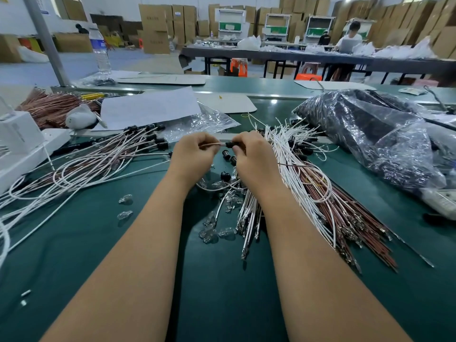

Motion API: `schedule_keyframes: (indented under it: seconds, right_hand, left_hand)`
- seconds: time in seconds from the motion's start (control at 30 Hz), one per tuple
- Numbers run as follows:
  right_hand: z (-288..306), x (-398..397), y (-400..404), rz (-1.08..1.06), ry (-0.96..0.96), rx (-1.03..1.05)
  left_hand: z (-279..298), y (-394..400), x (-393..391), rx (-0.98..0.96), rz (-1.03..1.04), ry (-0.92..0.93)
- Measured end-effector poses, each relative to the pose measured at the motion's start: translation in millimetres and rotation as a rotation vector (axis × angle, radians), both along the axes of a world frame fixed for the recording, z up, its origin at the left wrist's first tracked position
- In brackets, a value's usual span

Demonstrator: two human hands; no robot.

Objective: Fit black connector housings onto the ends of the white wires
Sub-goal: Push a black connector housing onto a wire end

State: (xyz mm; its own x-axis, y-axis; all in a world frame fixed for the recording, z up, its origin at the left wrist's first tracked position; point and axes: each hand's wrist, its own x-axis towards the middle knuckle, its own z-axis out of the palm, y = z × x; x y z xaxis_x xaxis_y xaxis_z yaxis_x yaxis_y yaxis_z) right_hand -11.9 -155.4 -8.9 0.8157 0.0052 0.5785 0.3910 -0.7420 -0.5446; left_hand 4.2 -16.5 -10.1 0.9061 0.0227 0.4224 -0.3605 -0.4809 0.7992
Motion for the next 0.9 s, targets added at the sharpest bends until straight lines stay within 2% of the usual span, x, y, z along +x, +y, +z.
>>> schedule_keyframes:
  seconds: [0.1, 0.17, 0.23, 0.33, 0.4, 0.47, 0.63, 0.8, 0.9]
  right_hand:
    - [-0.2, 0.8, -7.8, -0.154, -0.025, -0.122]
    - [-1.7, 1.0, -11.1, -0.204, -0.022, -0.151]
    - [-2.4, 1.3, -10.7, -0.184, 0.003, -0.126]
    - [-0.1, 1.2, -6.3, -0.075, 0.019, -0.013]
    - [0.9, 0.4, -3.2, -0.002, 0.015, 0.053]
    - [-0.6, 0.9, -2.7, 0.02, 0.027, 0.056]
    - [-5.6, 4.0, -7.9, -0.02, 0.065, 0.075]
    - [-3.9, 2.5, -3.0, 0.039, 0.058, 0.084]
    - [-4.0, 1.6, -3.1, 0.037, 0.071, 0.176]
  left_hand:
    - [-4.0, 14.3, 5.3, 0.285, 0.406, 0.004]
    - [-6.5, 20.1, 5.1, 0.386, 0.57, 0.038]
    - [-6.8, 17.7, 3.4, 0.376, 0.504, -0.06]
    - [-0.5, 2.0, -2.5, 0.34, 0.152, -0.309]
    - [1.1, -6.3, -4.1, 0.348, 0.042, -0.37]
    - [0.9, -6.8, -2.2, 0.358, 0.048, -0.346]
    - [-3.9, 9.9, 6.1, 0.37, 0.194, -0.113]
    - [-2.0, -2.1, -0.1, 0.245, -0.039, -0.132]
    - [-3.2, -5.6, 0.0, 0.197, -0.035, -0.14]
